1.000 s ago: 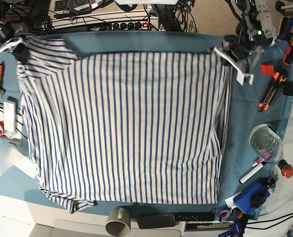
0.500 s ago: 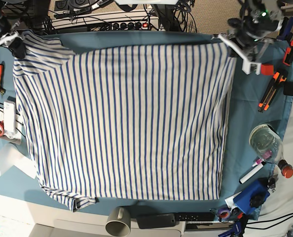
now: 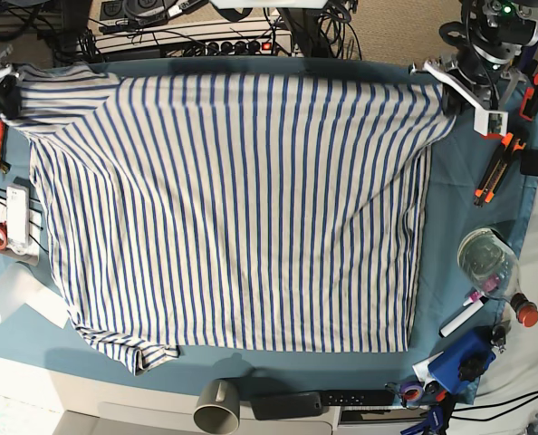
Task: Fold the T-shirt properly
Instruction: 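Lift the shoulder edge and fold it over the shirt body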
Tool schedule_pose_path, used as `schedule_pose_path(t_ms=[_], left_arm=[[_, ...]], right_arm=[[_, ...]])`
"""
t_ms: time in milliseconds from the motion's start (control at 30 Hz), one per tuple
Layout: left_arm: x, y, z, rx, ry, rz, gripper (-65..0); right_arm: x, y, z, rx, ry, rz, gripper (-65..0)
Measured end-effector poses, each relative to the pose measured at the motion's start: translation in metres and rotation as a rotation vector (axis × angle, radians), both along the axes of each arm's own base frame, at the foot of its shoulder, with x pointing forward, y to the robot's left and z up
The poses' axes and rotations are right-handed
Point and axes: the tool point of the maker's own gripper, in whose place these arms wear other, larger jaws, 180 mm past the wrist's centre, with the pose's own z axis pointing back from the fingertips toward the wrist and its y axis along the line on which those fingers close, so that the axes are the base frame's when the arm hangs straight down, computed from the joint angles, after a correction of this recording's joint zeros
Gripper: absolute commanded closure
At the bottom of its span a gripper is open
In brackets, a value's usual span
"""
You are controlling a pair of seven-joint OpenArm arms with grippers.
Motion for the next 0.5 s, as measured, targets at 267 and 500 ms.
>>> schedule_pose_path(t_ms=[267,500], left_arm=[[0.020,0.001,0.004,-0.016,-0.070,0.001,0.0],[0.041,0.002,-0.001,-0.027,-0.104,-0.031,0.0]], right_arm=[[0.013,-0.016,0.009,-0.042,-0.006,-0.049,0.0],[0.030,-0.011,-0.002,-0.065,0.049,-0.032,0.0]])
